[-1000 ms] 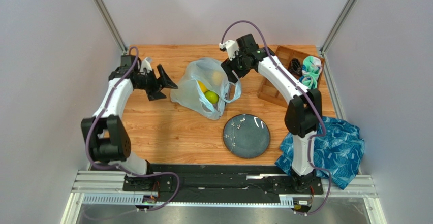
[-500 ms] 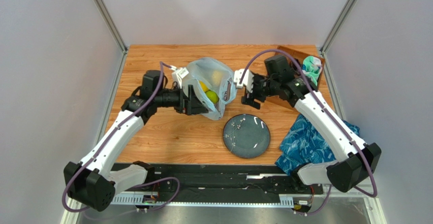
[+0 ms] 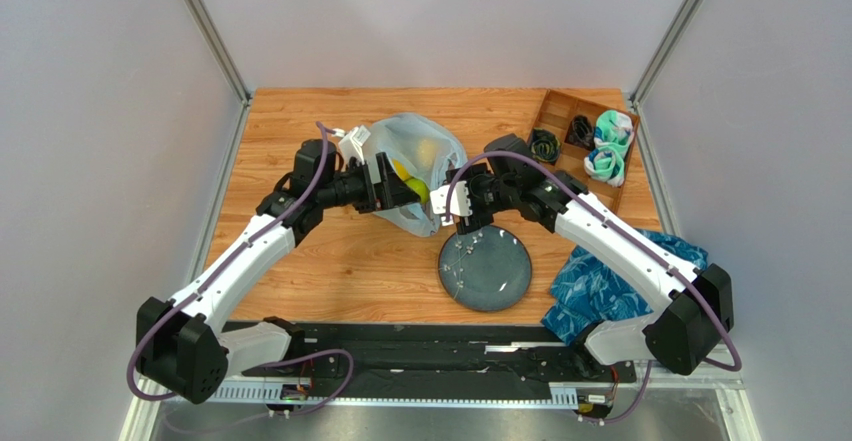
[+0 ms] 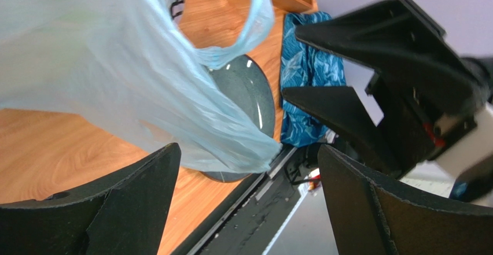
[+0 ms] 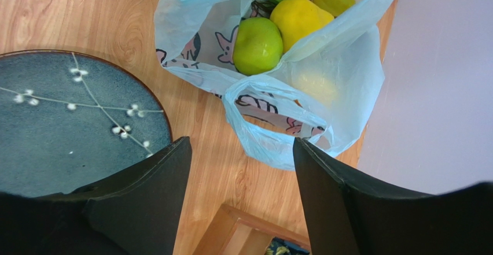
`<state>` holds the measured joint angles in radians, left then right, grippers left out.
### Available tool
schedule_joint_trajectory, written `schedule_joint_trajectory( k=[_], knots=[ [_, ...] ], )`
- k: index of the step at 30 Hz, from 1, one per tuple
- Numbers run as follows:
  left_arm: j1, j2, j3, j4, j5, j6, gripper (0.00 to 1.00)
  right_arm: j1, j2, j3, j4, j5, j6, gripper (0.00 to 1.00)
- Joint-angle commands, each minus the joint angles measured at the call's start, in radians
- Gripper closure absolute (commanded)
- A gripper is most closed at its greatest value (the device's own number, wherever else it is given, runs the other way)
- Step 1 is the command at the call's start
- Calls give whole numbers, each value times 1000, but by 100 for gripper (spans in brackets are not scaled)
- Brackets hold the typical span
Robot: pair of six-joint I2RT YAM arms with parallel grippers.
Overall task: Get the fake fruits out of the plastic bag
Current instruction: Adjust the plastic bag at the center of the board.
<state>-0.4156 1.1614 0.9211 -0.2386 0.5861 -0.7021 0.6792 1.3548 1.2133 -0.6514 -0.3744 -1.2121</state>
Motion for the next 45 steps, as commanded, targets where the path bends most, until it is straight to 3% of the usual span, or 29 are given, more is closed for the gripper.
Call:
schedule_joint_trajectory(
  k=[1, 6, 8, 9, 11, 12, 16, 18, 21, 26, 30, 33, 36, 37, 38, 39, 41, 43, 45],
  knots=[
    [8, 64, 4, 50, -66, -161, 3, 28, 13, -56, 98, 8, -156, 30],
    [11, 124, -4, 162, -34, -258, 12, 42, 111, -92, 201, 66, -218, 30],
    [20, 142, 16, 156, -20, -249, 31, 40, 154, -89, 263, 132, -186, 34],
    [26, 144, 25, 139, -23, -225, 40, 40, 200, -77, 313, 158, -166, 48],
    [59, 144, 59, 57, -31, -176, 91, 16, 248, 22, 315, 198, -73, 67],
    [75, 141, 74, 18, -37, -153, 100, -1, 286, 66, 309, 198, -32, 80],
    [246, 248, 250, -149, 52, -51, 100, -92, 414, 397, 210, 138, 230, 100],
    [294, 306, 333, -174, 121, -1, 100, -144, 528, 656, 122, 118, 386, 100],
    [328, 366, 514, -231, 80, 149, 100, -191, 697, 1006, 21, 89, 508, 100],
    [328, 498, 899, -350, 41, 369, 100, -242, 814, 1296, 120, 132, 723, 100],
    [327, 505, 1099, -402, 33, 502, 100, -285, 660, 1151, 236, 172, 839, 100],
    [317, 472, 1148, -539, 84, 624, 100, -319, 464, 858, 256, 112, 878, 100],
    [290, 347, 988, -648, 109, 701, 100, -326, 241, 422, 292, 95, 856, 100],
    [275, 313, 846, -665, 115, 723, 100, -326, 192, 325, 289, 82, 852, 100],
    [267, 278, 766, -666, 122, 707, 100, -325, 105, 149, 267, 66, 844, 100],
    [261, 206, 601, -666, 130, 679, 100, -323, 65, 74, 253, 51, 846, 100],
    [241, 132, 437, -647, 146, 609, 100, -319, -27, -99, 214, 48, 858, 100],
    [222, 26, 236, -596, 149, 541, 100, -316, -69, -152, 182, 49, 859, 100],
    [207, -63, 136, -568, 139, 518, 100, -311, -103, -131, 145, 66, 887, 84]
  ],
)
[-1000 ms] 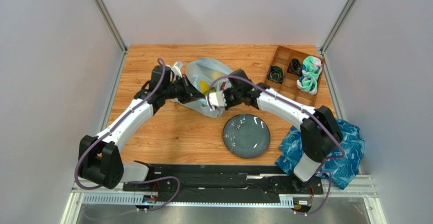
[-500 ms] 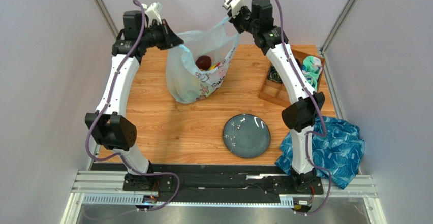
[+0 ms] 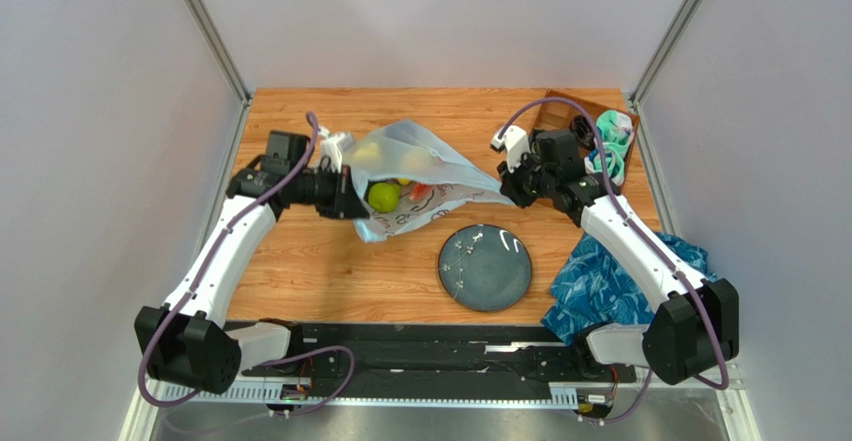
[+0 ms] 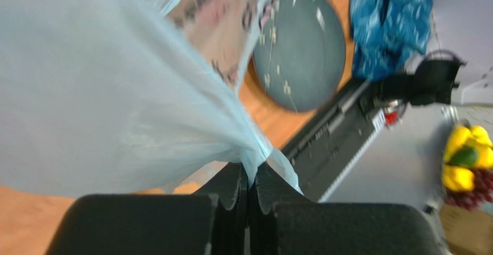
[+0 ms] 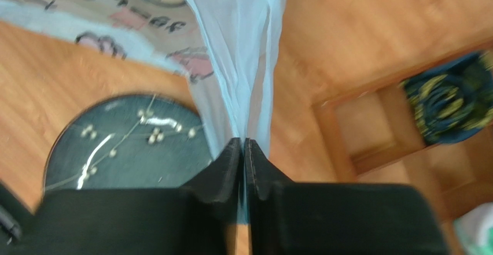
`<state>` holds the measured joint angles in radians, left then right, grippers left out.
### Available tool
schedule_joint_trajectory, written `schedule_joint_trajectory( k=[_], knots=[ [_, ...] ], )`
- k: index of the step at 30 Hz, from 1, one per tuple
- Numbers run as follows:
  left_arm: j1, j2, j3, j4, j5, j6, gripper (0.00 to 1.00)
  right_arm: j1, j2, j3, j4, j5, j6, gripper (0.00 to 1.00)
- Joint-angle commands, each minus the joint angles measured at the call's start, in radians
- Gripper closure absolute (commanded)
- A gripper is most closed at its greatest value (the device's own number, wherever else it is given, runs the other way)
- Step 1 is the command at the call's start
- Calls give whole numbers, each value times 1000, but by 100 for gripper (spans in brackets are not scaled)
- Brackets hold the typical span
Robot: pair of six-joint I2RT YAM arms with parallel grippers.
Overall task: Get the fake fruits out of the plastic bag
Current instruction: Adjust the plastic bag at the center of the board, then take out the fake fruit from the plastic bag.
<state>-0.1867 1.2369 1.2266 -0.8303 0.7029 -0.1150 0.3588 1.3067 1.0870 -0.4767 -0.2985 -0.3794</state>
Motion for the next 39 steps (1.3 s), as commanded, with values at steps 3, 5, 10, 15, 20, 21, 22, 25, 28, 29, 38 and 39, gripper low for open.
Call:
schedule_joint_trajectory(
  k=[3, 5, 10, 15, 20, 21, 22, 25, 28, 29, 38, 39],
  knots=[
    [-31, -223, -206, 86, 23, -129, 100, 25, -70, 129, -88, -42, 88, 57],
    [-33, -238, -197, 115, 27, -158, 100, 58, -72, 195, -109, -63, 99, 48],
    [-33, -224, -194, 163, 23, -195, 100, 195, -55, 274, -103, -114, 38, 43],
    [-33, -241, -199, 181, 35, -225, 100, 324, 83, 320, -152, -113, -124, 60],
    [-28, -269, -229, 186, 49, -247, 100, 347, 282, 442, -163, -166, -72, 77],
    [-23, -277, -245, 192, 50, -252, 100, 353, 304, 453, -158, -177, -66, 78],
    [-20, -280, -251, 192, 53, -258, 100, 368, 324, 464, -161, -182, -67, 79],
    [-16, -286, -265, 195, 64, -264, 100, 385, 446, 523, -184, -174, -53, 82],
    [-14, -295, -272, 195, 73, -267, 100, 384, 528, 585, -200, -130, -1, 84],
    [-14, -297, -272, 195, 76, -270, 100, 381, 539, 588, -195, -123, 11, 84],
    [10, -318, -325, 230, 87, -299, 100, 384, 552, 533, -169, -50, 183, 77],
    [13, -320, -326, 230, 90, -302, 100, 385, 555, 528, -171, -25, 194, 77]
  ],
)
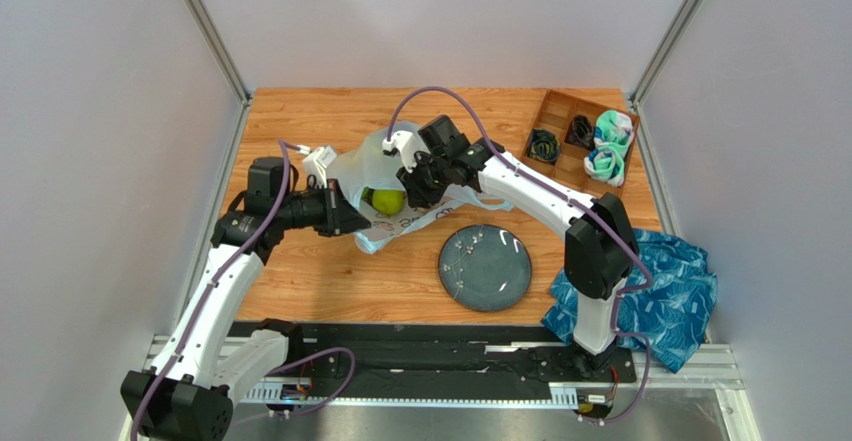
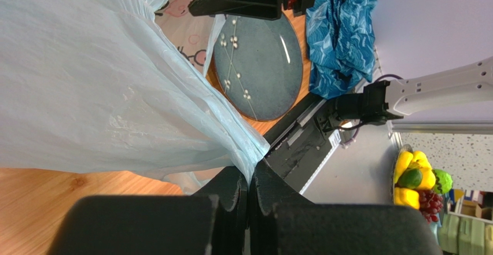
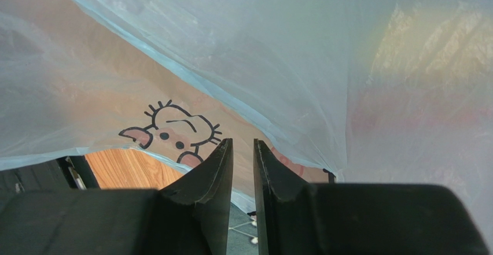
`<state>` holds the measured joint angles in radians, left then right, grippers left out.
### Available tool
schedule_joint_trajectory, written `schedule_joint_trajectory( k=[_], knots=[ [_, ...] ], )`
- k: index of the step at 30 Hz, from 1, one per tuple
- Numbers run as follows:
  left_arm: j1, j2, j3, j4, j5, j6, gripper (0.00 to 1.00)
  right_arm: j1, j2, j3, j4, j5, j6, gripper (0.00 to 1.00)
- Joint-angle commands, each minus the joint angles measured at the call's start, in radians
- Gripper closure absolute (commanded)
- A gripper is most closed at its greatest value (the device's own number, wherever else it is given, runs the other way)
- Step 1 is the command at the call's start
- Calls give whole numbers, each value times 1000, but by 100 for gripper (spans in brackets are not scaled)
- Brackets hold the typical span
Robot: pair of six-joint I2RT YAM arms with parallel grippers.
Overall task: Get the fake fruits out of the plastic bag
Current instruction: Take out the fake fruit from the plastic bag.
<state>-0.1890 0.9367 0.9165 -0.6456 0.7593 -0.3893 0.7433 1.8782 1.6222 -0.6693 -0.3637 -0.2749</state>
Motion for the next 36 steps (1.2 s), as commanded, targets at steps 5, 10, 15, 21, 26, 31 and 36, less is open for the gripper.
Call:
schedule_joint_trajectory(
  k=[5, 10, 15, 21, 26, 31, 36],
  knots=[
    [17, -50, -10, 14, 66, -22, 100, -4, 1, -48, 36, 187, 221, 57],
    [17, -64, -39, 3, 142, -17, 100, -4, 10, -73, 57, 210, 310, 41],
    [-1, -90, -79, 17, 244, -23, 100, -2, 41, -62, 66, 261, 348, 39],
    [-6, -108, -99, 8, 285, -14, 100, -2, 74, -74, 71, 298, 397, 32],
    [-26, -127, -119, 1, 353, 13, 100, -4, 93, -104, 83, 339, 431, 34],
    [-26, -145, -148, -14, 356, 35, 100, -4, 121, -91, 108, 396, 421, 46],
    [-26, -147, -157, 21, 324, 29, 100, -2, 121, -81, 88, 416, 390, 68]
  ],
)
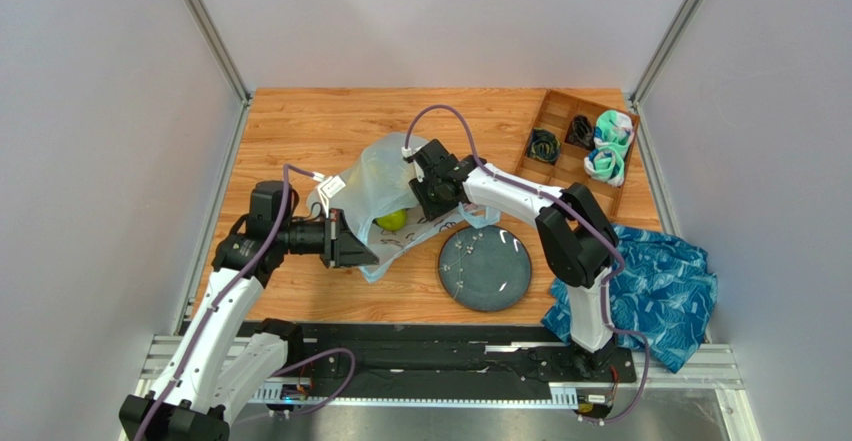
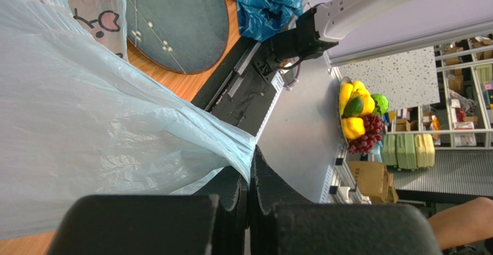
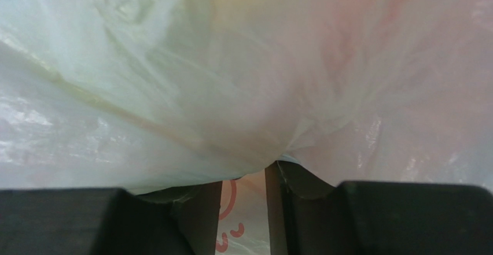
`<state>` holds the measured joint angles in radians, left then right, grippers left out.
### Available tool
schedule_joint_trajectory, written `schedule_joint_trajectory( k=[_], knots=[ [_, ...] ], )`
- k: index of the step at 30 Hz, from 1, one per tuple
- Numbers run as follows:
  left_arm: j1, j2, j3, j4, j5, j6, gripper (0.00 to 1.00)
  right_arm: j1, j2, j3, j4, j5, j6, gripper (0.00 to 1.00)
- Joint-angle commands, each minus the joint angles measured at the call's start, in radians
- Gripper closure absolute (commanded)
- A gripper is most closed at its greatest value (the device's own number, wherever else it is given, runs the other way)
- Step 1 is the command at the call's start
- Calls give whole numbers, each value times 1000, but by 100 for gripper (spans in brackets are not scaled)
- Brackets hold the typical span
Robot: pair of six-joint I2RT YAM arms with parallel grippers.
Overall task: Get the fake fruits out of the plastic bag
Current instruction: Take out the fake fruit from the plastic bag.
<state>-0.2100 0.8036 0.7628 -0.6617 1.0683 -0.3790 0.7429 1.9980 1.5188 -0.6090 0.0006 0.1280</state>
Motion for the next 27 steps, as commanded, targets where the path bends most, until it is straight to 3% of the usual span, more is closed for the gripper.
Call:
schedule_joint_trajectory(
  k=[1, 9, 19, 23, 27],
  knots=[
    [-5, -12, -6, 60, 10, 14, 100, -2, -4, 21, 26, 50, -14, 74],
    [-5, 26, 4, 139, -54, -15, 100, -2, -116, 17, -21, 13, -31, 100],
    [-5, 51, 16, 168, -85, -23, 100, 0, -222, -39, -60, -178, -56, 100],
    [-5, 89, 67, 195, -131, 9, 100, 1, -240, -20, -171, -345, -123, 100],
    [-5, 175, 177, 206, -174, 68, 100, 1, -243, 21, -284, -395, -223, 100]
  ],
)
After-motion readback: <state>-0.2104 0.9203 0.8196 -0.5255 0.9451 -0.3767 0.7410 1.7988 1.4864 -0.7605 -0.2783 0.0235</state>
